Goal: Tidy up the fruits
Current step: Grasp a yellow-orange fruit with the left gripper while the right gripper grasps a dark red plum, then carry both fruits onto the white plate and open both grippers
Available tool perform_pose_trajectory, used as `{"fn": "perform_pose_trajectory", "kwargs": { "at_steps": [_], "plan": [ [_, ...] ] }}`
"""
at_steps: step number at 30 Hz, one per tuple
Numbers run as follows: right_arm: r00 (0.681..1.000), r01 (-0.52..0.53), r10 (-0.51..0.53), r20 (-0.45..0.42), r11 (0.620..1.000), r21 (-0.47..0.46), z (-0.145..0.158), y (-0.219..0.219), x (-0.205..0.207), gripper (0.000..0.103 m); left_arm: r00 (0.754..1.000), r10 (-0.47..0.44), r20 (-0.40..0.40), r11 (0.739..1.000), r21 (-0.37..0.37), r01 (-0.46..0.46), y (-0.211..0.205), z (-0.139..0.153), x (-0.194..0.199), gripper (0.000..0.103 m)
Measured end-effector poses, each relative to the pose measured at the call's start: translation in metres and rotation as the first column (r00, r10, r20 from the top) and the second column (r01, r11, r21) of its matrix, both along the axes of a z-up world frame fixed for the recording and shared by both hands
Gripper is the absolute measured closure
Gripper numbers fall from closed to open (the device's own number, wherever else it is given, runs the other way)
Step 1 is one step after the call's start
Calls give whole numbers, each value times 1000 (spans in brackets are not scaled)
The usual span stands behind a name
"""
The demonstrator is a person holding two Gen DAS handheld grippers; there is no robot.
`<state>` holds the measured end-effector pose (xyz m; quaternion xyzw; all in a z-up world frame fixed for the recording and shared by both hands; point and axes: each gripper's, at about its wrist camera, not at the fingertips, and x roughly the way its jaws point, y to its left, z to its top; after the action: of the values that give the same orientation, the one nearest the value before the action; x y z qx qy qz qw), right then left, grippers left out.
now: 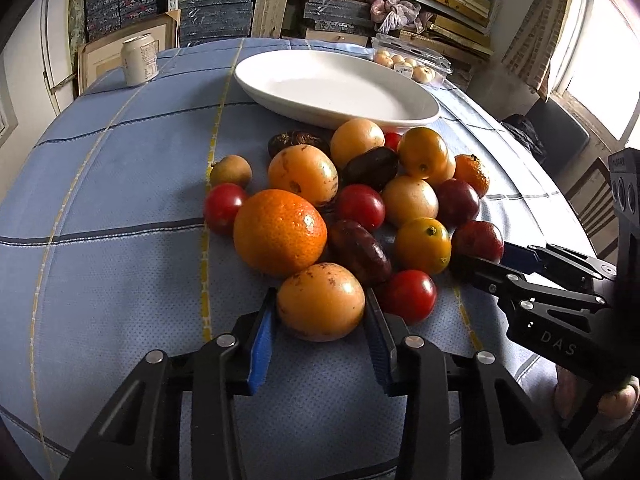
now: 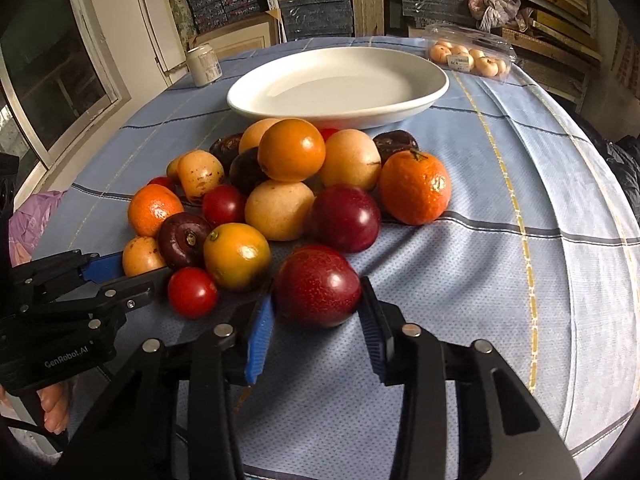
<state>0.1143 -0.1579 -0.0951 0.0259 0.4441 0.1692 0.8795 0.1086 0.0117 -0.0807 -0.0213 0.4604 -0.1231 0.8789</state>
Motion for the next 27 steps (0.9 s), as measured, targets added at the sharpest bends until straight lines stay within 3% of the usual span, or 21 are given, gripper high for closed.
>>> {"fn": "perform_pose_trajectory", "kwargs": {
  "at_steps": [8,14,17,23,27],
  "plan": [
    [1000,6,-7,14,999,43,2,-6,-1,64,999,9,31,1000,-26,-8,5,4,-3,62],
    [999,26,-28,38,997,69,11,-14,-8,64,995,29,91,999,-16,-27,9,23,-15,62],
    [997,25,-31,72,996,89,32,-22,-11,64,993,19,115,1000,-4,-18,10,44,-10,62],
    [978,35,-42,205,999,35,97,-25,27,64,983,8,185,999,38,-16,2,90,42,62],
    [982,59,-60,180,998,8,93,-13,92,64,987,27,156,999,38,-33,-8,88,101,62]
  ]
}}
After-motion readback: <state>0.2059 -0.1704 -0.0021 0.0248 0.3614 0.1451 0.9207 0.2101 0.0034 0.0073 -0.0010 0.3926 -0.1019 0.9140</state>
